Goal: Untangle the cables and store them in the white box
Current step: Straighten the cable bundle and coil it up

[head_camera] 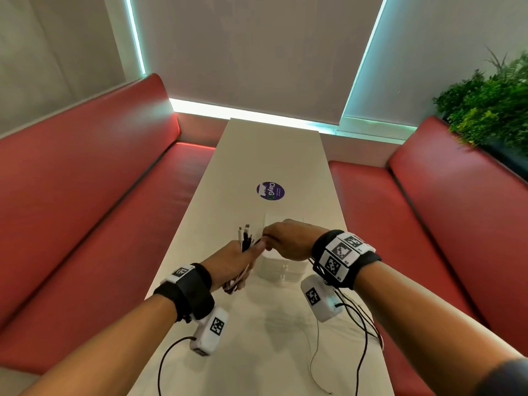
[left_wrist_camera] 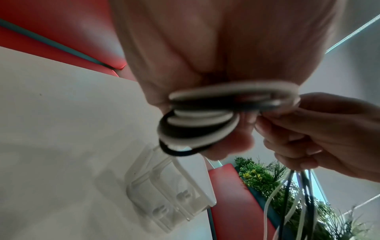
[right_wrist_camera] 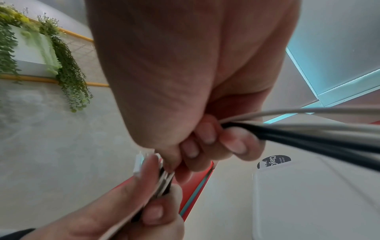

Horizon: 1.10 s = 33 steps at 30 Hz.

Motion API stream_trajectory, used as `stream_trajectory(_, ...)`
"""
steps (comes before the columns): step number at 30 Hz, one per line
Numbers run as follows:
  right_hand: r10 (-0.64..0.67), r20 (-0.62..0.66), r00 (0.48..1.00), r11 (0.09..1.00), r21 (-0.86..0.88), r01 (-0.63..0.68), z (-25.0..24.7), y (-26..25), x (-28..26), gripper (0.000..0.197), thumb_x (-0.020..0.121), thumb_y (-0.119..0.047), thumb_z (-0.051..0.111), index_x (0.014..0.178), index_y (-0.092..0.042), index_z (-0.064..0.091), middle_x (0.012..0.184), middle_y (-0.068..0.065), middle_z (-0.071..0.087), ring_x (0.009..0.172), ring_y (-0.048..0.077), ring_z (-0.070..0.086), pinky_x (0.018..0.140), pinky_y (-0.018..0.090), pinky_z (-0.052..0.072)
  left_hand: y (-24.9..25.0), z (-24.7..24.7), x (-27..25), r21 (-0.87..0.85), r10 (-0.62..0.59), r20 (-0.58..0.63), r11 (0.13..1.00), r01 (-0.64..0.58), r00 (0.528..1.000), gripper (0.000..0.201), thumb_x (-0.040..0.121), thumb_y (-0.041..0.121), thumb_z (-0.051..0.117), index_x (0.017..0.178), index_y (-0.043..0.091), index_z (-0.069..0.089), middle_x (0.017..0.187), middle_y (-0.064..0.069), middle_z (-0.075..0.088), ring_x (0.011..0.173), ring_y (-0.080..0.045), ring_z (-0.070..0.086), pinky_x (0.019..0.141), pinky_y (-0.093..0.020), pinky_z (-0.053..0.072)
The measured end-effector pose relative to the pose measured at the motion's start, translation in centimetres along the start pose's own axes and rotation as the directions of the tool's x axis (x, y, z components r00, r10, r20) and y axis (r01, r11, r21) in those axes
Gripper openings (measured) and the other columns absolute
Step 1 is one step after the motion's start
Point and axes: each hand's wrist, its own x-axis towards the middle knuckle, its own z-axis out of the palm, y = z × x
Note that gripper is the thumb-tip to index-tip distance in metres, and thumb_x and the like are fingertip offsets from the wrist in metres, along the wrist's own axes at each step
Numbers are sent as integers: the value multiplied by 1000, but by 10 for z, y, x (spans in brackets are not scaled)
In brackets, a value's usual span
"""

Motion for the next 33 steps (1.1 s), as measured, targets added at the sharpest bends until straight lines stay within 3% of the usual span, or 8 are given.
stream_trajectory(5, 21, 15, 1000, 999, -43, -20, 8, 0, 2, 34, 107, -35, 36, 99, -20, 66, 96, 4, 70, 89, 24, 64, 86, 46, 55, -6, -5, 0, 196, 17, 120, 980, -40, 993, 28, 104, 39, 46, 104, 13, 57, 88, -14, 73, 67, -27, 69, 59, -34, 53)
stream_trajectory(8, 24, -13, 1000, 999, -34, -25, 13, -2, 4, 37, 107, -38, 36, 100, -18, 67, 95, 4, 69, 87, 24, 65, 84, 47, 56, -9, -3, -1, 201, 1, 42, 979, -10, 999, 34, 102, 41, 48, 82, 14, 52, 60, -5, 52, 47, -17, 47, 52, -30, 43)
stream_trajectory(11, 8, -54, 999, 1000, -21, -9, 10, -3, 6, 38, 107, -38, 37, 103, -15, 67, 92, 5, 69, 84, 25, 64, 81, 47, 55, -4, -3, -1, 331, -11, -102, 943, 44, 995, 41, 100, 48, 49, 68, 23, 44, 55, 6, 40, 43, -9, 32, 47, -25, 29)
stream_trajectory(16, 12, -205, 979, 998, 56, 0, -4, -5, 9, 37, 106, -37, 41, 103, -10, 66, 90, 6, 66, 82, 25, 60, 73, 40, 50, 13, -17, 8, 485, 162, -224, 874, -34, 961, 41, 100, 48, 47, 73, 17, 47, 60, 3, 37, 54, -15, 30, 56, -33, 24)
stream_trajectory(21, 79, -161, 984, 955, 296, -28, 1, 4, 2, 35, 105, -46, 41, 94, -18, 60, 81, -4, 61, 69, 12, 56, 64, 28, 46, 15, -28, 11, 543, 201, -220, 838, -52, 954, 41, 102, 47, 44, 75, 19, 57, 59, 3, 37, 51, -13, 31, 52, -30, 26)
stream_trajectory(25, 122, -79, 989, 878, 473, -71, 28, 15, -12, 35, 107, -43, 34, 96, -18, 57, 82, -1, 58, 61, 15, 58, 61, 33, 53, 1, -40, 14, 68, 69, -438, 997, -44, 896, 46, 97, 51, 51, 64, 23, 36, 55, 2, 28, 47, -17, 22, 48, -30, 19)
stream_trajectory(29, 96, -170, 981, 919, 394, -21, 39, 15, -18, 32, 110, -36, 29, 93, -21, 52, 77, -10, 54, 66, 7, 50, 68, 30, 38, -4, -24, 15, -271, -38, -413, 959, -83, 910, 44, 101, 43, 50, 64, 26, 33, 58, 3, 17, 48, -14, 12, 47, -30, 11)
stream_trajectory(33, 75, -170, 983, 901, 434, 6, 48, 0, -12, 32, 110, -34, 29, 91, -18, 49, 76, -7, 54, 67, 11, 48, 69, 32, 38, 8, -5, 17, -441, -56, -380, 889, -127, 923, 39, 98, 35, 54, 65, 23, 37, 52, 4, 20, 41, -12, 16, 42, -26, 17)
